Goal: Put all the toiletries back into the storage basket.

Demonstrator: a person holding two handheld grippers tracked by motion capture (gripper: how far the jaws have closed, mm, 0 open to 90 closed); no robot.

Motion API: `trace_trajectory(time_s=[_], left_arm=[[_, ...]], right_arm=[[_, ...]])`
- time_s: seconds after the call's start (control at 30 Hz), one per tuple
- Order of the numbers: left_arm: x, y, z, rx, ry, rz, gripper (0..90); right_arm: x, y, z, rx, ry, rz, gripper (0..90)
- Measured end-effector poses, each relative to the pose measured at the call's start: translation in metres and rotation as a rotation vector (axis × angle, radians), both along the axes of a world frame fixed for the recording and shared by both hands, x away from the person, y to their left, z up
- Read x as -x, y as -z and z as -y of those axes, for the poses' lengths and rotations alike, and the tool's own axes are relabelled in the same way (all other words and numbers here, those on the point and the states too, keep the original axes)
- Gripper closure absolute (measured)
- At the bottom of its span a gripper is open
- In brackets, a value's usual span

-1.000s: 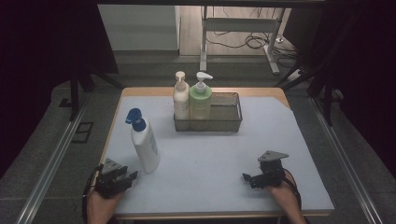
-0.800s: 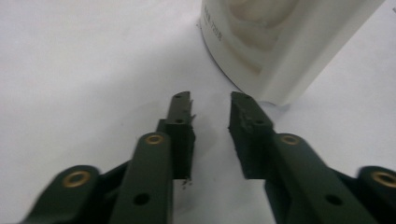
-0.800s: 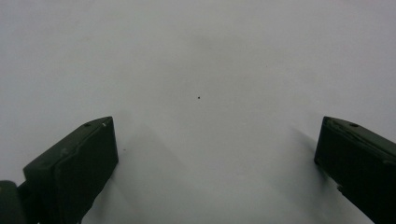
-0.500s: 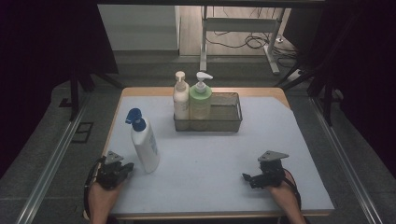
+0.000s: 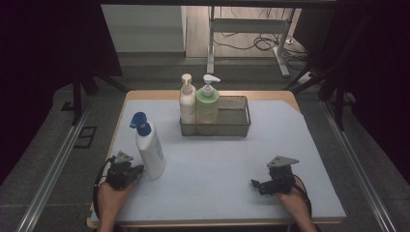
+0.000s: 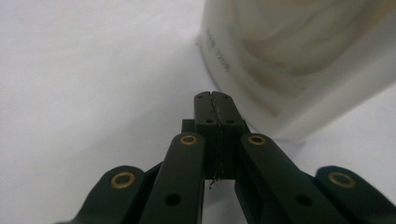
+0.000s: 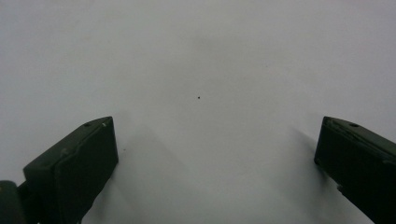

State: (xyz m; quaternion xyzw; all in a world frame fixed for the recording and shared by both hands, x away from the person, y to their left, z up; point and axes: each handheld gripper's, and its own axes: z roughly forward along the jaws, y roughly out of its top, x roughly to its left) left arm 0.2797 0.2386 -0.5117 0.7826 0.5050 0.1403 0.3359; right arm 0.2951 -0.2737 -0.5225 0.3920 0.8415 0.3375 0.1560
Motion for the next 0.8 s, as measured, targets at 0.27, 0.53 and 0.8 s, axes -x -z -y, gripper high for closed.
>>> trace_trajectory(time_s=[0.27, 0.53, 0.8], left_arm=[[-0.0024, 0.0003, 0.0032, 0.021, -0.003, -0.008, 89.7], [-0.0015, 0.0006, 0.0038, 0.035, -0.015, -0.014, 89.7], [0.001, 0.0, 0.0101, 0.033, 0.015, -0.018, 89.7]], right_arm=[[0.0, 0.0, -0.0001, -0.001, 0.001, 0.0, 0.0], [0.0, 0.0, 0.0, 0.0, -0.001, -0.001, 0.0], [0.0, 0.0001, -0.0001, 0.0, 0.001, 0.0, 0.0]])
